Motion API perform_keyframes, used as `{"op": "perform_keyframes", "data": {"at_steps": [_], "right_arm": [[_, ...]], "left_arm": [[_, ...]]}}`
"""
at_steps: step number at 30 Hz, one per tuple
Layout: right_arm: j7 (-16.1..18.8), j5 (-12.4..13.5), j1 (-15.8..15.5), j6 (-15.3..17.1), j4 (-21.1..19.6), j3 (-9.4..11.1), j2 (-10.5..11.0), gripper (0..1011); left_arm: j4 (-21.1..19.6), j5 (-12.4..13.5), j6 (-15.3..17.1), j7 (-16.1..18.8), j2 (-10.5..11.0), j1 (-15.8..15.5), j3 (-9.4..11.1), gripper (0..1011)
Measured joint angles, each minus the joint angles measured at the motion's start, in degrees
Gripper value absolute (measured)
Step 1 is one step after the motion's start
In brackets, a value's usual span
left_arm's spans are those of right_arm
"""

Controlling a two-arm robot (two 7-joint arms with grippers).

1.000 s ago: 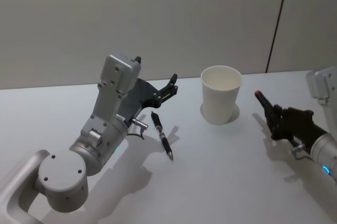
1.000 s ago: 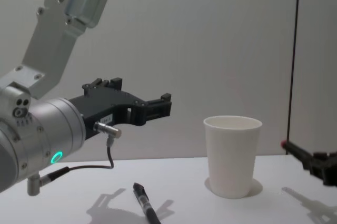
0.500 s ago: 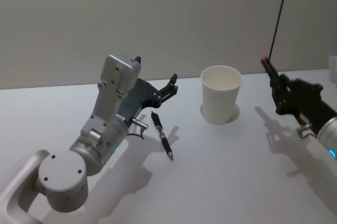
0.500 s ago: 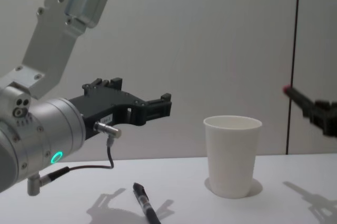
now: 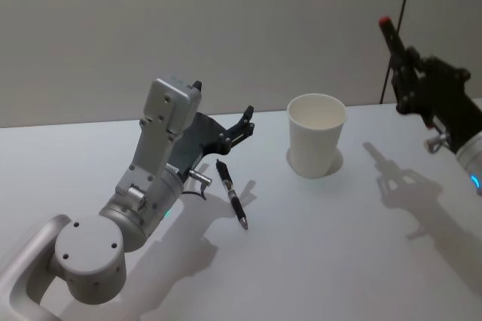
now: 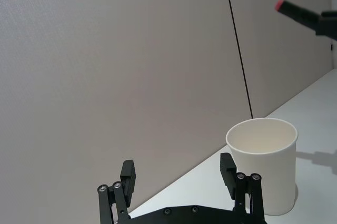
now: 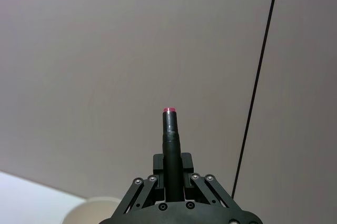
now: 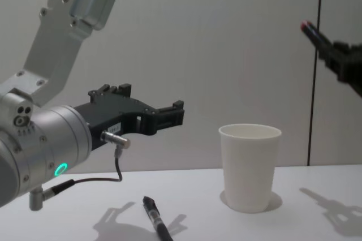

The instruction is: Place the pen into the pen holder.

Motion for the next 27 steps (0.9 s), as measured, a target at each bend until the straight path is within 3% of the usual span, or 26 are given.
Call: {"op": "perform_keyframes", "data": {"at_steps": [11,27], "right_arm": [[2.60,-0.93,7.88,-10.01,8.54,-0.88,-3.94,183],[5.72,-3.09,14.80,-16.04,19.58,-3.24,-8.36,183]], "left_arm": [[0.00,0.00,0.00,0.00,0.00,0.00,0.00,1001],[0.00,0.00,0.00,0.00,0.00,0.00,0.00,1001]]}}
